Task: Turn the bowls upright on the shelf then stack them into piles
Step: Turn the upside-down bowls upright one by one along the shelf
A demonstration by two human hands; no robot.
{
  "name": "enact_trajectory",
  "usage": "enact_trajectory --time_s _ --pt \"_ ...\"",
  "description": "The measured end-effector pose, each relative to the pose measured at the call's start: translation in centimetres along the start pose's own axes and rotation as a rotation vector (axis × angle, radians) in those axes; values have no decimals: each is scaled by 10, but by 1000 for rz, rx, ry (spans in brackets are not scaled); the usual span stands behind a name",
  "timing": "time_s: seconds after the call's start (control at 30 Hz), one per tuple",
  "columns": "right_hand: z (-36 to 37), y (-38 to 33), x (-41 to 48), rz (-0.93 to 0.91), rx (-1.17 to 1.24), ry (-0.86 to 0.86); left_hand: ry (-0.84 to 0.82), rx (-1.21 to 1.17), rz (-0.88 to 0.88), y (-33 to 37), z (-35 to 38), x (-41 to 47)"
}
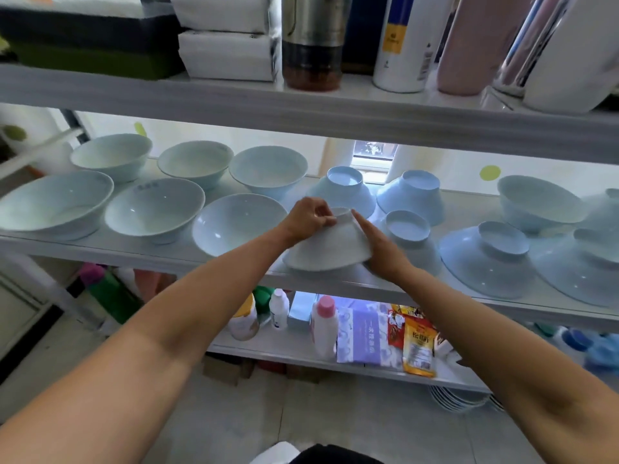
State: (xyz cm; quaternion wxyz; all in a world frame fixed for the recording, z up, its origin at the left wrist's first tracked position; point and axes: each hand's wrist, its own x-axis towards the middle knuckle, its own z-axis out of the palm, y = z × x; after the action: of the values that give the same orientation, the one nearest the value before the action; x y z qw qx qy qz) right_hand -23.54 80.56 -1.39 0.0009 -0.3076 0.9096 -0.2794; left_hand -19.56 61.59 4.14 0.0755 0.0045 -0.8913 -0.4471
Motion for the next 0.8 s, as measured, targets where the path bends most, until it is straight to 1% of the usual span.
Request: enact_trajectory --time_s 0.07,0.13,0.23,0.33,0.37,0.43,0.47,0.5,0.57,0.63,0.7,0.8 --pt "-8 1 5 87 20 150 -12 -140 -79 4 -6 2" --pt "-18 -4 11 130 21 269 -21 -256 -149 5 -11 4" --pt "-35 -16 21 203 -63 312 -16 -325 -235 2 -12 5" --pt "-39 -20 28 289 -85 236 -98 -365 -332 -5 -14 5" --pt "-38 -19 30 319 -69 182 -151 -442 -382 -8 -17 4" --pt "-33 -14 33 381 -37 79 -314 -646 -467 -11 -27 1" --pt "-30 -13 34 412 -23 34 -384 -720 -471 -13 -33 2" --pt "-27 -11 34 438 -19 -3 -409 -747 -467 -15 -39 3" --pt "-23 -11 34 474 -28 -64 -369 -707 -486 -16 -48 2" --pt "-20 -12 35 512 -39 -101 -328 -581 -495 -19 -51 3" --pt "-18 -11 37 553 -39 -108 -315 -448 -483 -23 -48 7" --pt "-18 -11 40 603 -15 -87 -319 -378 -429 -23 -41 12"
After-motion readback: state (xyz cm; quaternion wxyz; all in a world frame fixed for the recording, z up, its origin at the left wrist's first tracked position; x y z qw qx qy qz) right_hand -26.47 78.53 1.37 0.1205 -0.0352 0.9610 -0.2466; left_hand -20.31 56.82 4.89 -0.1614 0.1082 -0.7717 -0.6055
